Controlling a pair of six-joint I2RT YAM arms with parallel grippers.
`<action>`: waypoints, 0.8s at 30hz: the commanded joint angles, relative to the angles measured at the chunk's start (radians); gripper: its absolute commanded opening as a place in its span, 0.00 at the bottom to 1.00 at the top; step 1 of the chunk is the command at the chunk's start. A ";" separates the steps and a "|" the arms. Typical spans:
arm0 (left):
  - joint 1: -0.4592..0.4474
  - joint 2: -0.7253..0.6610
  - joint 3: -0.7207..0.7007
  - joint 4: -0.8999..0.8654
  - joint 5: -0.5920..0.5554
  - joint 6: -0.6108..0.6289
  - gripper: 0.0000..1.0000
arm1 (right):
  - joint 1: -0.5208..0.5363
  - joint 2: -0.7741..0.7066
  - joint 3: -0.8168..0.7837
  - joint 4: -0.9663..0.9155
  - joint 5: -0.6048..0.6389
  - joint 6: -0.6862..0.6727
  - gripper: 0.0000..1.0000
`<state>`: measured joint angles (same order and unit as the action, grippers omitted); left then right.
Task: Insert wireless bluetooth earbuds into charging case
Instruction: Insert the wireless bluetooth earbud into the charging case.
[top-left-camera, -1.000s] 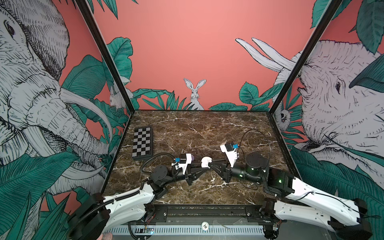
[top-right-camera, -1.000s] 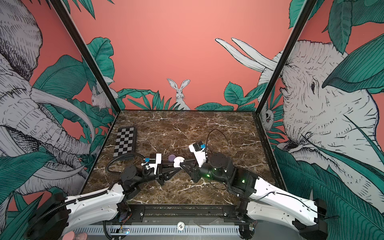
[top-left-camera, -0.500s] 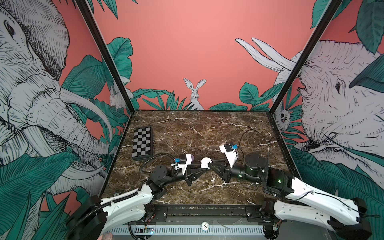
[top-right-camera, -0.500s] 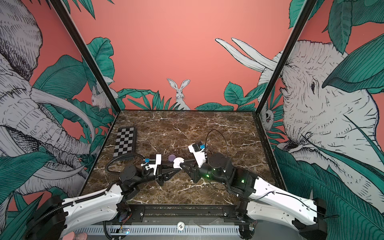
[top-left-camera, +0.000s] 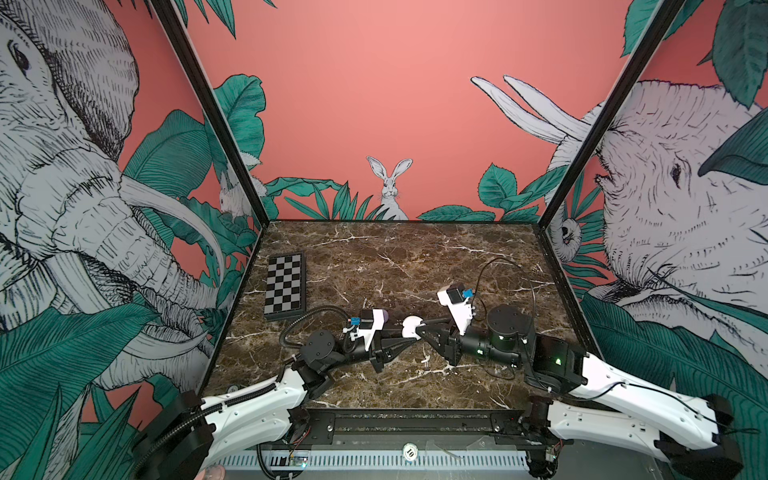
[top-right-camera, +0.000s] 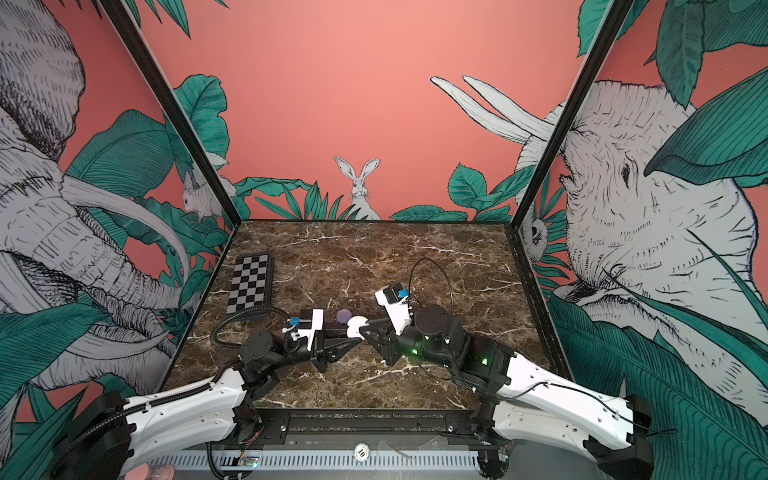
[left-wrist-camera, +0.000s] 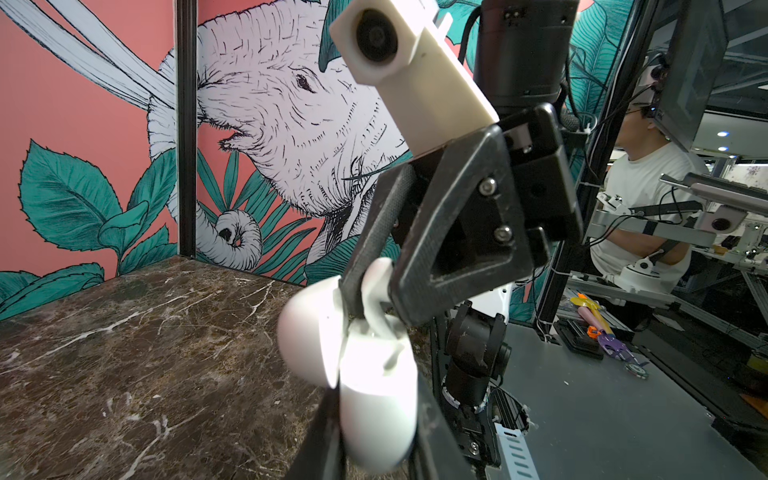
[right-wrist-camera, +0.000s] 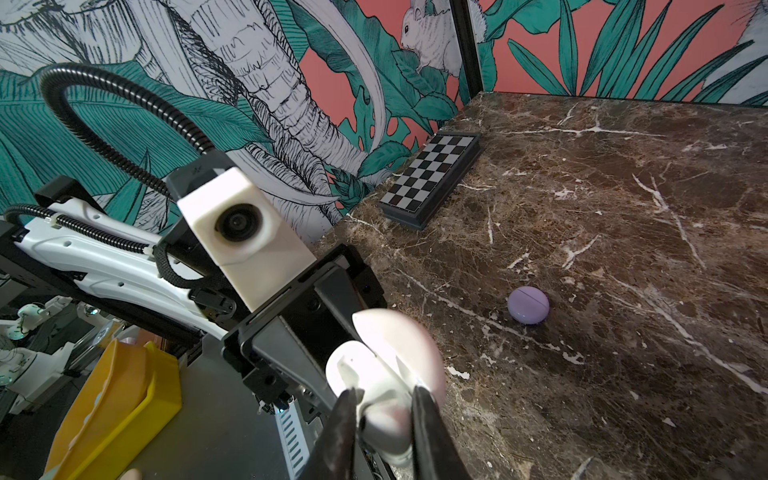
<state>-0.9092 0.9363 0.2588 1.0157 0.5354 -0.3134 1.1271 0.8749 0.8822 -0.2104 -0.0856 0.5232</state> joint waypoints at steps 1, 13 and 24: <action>-0.002 -0.005 0.001 0.096 0.007 0.000 0.00 | 0.008 0.010 0.018 -0.038 -0.008 -0.005 0.23; -0.002 0.001 0.012 0.087 0.029 0.010 0.00 | 0.010 0.031 0.049 -0.055 -0.010 -0.019 0.32; -0.002 0.013 -0.001 0.118 0.037 -0.013 0.00 | 0.011 0.046 0.057 -0.051 -0.016 -0.022 0.37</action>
<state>-0.9092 0.9577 0.2588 1.0321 0.5461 -0.3180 1.1320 0.9066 0.9211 -0.2455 -0.0937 0.5083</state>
